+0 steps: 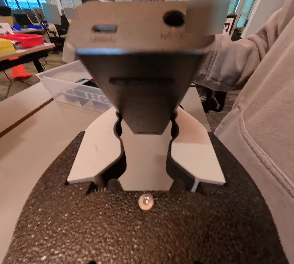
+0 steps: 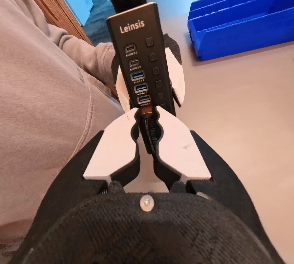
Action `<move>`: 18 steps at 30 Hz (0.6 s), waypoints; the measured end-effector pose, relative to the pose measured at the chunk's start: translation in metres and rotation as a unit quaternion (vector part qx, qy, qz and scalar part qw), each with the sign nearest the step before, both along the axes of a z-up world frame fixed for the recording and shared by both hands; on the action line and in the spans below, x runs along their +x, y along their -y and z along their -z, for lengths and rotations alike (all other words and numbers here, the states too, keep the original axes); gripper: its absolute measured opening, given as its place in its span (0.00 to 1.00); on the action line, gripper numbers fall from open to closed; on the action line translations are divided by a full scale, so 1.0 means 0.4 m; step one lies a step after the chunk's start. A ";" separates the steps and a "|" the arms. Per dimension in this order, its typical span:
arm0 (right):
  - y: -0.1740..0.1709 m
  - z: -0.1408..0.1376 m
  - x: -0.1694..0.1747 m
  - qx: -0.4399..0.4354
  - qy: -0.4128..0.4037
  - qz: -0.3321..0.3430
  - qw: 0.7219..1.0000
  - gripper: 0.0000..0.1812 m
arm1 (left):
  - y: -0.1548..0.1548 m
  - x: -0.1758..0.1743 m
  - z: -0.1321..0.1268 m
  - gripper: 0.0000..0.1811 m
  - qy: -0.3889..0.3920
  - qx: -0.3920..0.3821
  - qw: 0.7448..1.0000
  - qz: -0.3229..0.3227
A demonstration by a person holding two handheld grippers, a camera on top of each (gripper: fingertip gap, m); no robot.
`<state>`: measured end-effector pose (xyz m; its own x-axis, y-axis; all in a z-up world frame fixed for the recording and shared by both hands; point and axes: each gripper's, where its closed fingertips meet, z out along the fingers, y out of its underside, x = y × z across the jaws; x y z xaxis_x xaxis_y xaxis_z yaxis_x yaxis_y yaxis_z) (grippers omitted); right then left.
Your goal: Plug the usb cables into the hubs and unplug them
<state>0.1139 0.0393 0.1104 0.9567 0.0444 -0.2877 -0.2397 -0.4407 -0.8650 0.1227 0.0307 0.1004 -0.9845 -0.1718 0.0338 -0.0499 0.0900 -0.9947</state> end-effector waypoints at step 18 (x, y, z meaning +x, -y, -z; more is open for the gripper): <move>0.003 0.012 0.000 0.029 0.001 0.007 1.000 0.09 | -0.002 0.001 -0.002 0.33 -0.017 0.051 0.999 -0.006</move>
<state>0.1138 0.0379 0.1055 0.9581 0.0468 -0.2826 -0.2434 -0.3872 -0.8893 0.1231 0.0313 0.1012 -0.9811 -0.1873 0.0489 -0.0851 0.1905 -0.9780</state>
